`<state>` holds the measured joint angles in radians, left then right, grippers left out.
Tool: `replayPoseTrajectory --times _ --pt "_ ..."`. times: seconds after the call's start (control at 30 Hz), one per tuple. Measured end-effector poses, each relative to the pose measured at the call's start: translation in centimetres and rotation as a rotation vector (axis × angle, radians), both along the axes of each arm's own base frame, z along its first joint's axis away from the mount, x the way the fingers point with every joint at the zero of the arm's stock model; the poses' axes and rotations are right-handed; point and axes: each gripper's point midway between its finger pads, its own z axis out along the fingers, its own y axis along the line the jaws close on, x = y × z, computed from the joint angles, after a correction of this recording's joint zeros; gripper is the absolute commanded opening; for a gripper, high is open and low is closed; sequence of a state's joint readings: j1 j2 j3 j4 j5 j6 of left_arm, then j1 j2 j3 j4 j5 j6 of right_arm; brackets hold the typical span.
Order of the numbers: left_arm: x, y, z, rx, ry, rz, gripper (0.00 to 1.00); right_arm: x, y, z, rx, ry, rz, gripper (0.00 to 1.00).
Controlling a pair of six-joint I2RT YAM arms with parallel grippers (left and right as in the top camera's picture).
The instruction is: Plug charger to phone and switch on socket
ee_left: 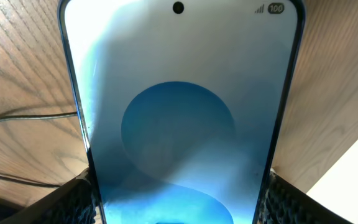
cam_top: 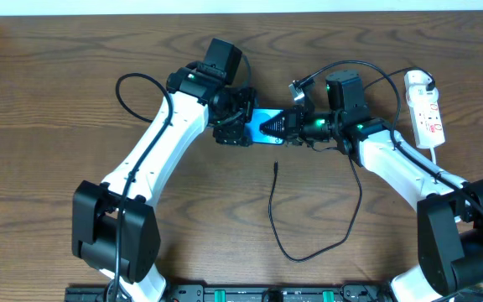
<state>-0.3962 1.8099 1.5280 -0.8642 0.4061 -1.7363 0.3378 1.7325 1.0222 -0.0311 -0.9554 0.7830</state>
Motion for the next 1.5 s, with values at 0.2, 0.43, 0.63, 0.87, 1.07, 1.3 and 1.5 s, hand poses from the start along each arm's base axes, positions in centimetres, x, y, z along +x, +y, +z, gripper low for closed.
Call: replayPoseTrajectory --times 0.2,0.43,0.63,0.87,1.07,1.3,1.5 --pt "0.0 0.1 -0.1 0.012 -0.001 0.004 0.08 0.0 0.1 -0.1 -0.009 -0.014 0.002 0.01" --pt "0.0 0.1 -0.1 0.012 -0.001 0.003 0.08 0.0 0.1 -0.1 -0.010 -0.014 0.001 0.01" --pt "0.0 0.1 -0.1 0.013 -0.001 0.003 0.78 0.0 0.1 -0.1 -0.010 -0.014 0.000 0.01" --pt "0.2 0.0 0.0 0.013 -0.024 -0.027 0.91 0.0 0.1 -0.2 -0.010 -0.004 -0.003 0.01" --pt "0.4 -0.4 0.2 0.018 -0.083 -0.118 0.91 0.2 0.0 -0.3 -0.016 -0.008 -0.011 0.01" --pt "1.4 -0.8 2.6 0.025 -0.255 -0.251 0.91 1.3 -1.4 -0.5 -0.019 0.035 -0.074 0.01" --pt "1.5 0.7 6.5 0.096 -0.416 -0.290 0.91 2.6 -3.4 -0.5 0.001 0.129 -0.172 0.01"
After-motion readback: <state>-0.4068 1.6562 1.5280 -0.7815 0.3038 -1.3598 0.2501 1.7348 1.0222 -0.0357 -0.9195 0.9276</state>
